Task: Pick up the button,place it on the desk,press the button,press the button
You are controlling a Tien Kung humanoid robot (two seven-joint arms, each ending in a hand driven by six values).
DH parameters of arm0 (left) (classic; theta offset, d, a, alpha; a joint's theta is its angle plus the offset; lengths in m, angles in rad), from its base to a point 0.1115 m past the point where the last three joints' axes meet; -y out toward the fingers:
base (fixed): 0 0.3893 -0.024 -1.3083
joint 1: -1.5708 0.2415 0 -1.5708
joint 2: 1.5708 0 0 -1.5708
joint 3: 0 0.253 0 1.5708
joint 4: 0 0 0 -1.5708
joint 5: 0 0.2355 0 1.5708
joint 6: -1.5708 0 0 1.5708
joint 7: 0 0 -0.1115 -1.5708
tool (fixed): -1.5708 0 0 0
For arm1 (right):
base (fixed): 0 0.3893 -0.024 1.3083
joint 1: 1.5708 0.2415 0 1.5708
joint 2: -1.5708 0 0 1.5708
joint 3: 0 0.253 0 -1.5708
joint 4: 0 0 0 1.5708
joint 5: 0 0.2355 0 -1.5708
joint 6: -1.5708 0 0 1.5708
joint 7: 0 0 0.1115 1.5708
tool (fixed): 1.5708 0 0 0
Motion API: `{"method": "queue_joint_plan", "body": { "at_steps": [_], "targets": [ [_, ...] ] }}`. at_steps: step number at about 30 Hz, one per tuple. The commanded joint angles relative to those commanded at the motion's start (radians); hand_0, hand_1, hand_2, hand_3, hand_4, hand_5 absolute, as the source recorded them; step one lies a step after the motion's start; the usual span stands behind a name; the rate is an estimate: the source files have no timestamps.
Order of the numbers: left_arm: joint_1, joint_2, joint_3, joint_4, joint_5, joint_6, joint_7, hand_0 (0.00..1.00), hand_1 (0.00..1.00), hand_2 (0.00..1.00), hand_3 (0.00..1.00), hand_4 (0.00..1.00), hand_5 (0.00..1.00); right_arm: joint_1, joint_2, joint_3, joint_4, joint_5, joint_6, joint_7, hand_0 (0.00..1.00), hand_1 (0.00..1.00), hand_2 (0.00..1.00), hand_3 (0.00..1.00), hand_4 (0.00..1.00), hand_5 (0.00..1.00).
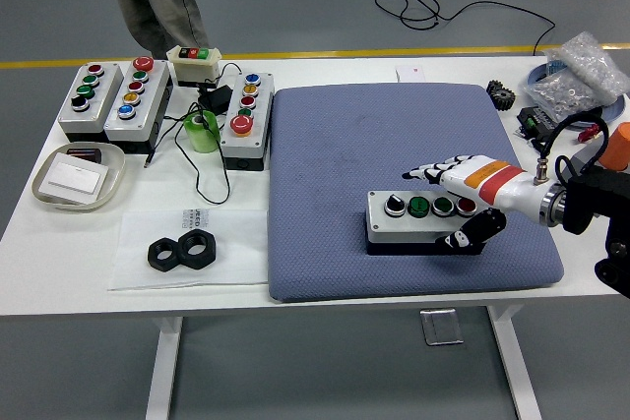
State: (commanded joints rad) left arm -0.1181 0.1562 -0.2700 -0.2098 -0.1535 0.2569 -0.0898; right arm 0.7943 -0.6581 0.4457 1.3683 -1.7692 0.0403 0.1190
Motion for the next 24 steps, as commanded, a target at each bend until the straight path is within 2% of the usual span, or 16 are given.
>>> {"method": "queue_joint_plan", "body": {
  "at_steps": [2,5,6,11,12,17,18,20,23,24],
  "targets": [
    [0.0,0.0,0.0,0.0,0.0,0.0,0.0,0.743,0.83,0.878,0.831,0.637,0.998,-0.008,-0.006,0.014,0.013,0.008,0.0,-0.001,0.981,0.895,0.99,0.998,0.872,0.24],
    [0.002,0.0,-0.002,0.0,0.004,0.0,0.0,0.743,0.83,0.878,0.831,0.637,0.998,-0.049,-0.031,0.106,0.076,0.036,-0.016,-0.007,0.981,0.895,0.99,0.998,0.872,0.24],
    [0.003,0.0,-0.003,0.0,0.006,0.0,0.001,0.743,0.83,0.878,0.831,0.638,0.998,-0.056,-0.037,0.126,0.09,0.039,-0.021,-0.012,0.936,0.843,0.929,0.998,0.877,0.311],
    [0.008,0.0,-0.011,0.001,0.017,0.0,0.003,0.743,0.83,0.878,0.831,0.638,0.998,-0.095,-0.072,0.198,0.148,0.053,-0.054,-0.038,0.936,0.843,0.929,0.998,0.877,0.311],
    [0.01,0.0,-0.012,0.001,0.019,0.001,0.004,0.742,0.83,0.878,0.83,0.638,0.998,-0.112,-0.084,0.217,0.162,0.047,-0.069,-0.042,0.629,0.545,0.595,0.942,0.8,0.468],
    [0.014,-0.001,-0.016,0.002,0.025,0.001,0.004,0.742,0.83,0.878,0.83,0.638,0.998,-0.17,-0.123,0.272,0.196,0.047,-0.132,-0.054,0.629,0.545,0.595,0.942,0.8,0.468],
    [0.015,-0.001,-0.017,0.002,0.026,0.001,0.005,0.743,0.83,0.878,0.83,0.637,0.998,-0.179,-0.128,0.278,0.199,0.056,-0.154,-0.056,0.272,0.162,0.265,0.812,0.781,0.52],
    [0.016,0.0,-0.021,0.001,0.033,0.001,0.006,0.743,0.83,0.878,0.83,0.637,0.998,-0.199,-0.14,0.283,0.202,0.089,-0.197,-0.038,0.272,0.162,0.265,0.812,0.781,0.52],
    [0.017,0.0,-0.024,0.002,0.038,0.001,0.008,0.743,0.83,0.878,0.83,0.637,0.998,-0.211,-0.145,0.281,0.201,0.11,-0.209,-0.023,0.272,0.162,0.265,0.812,0.781,0.52],
    [0.018,-0.001,-0.025,0.002,0.04,0.002,0.008,0.743,0.83,0.877,0.831,0.637,0.998,-0.221,-0.147,0.283,0.202,0.12,-0.208,-0.016,0.124,0.028,0.181,0.749,0.633,0.301]
  ]
}}
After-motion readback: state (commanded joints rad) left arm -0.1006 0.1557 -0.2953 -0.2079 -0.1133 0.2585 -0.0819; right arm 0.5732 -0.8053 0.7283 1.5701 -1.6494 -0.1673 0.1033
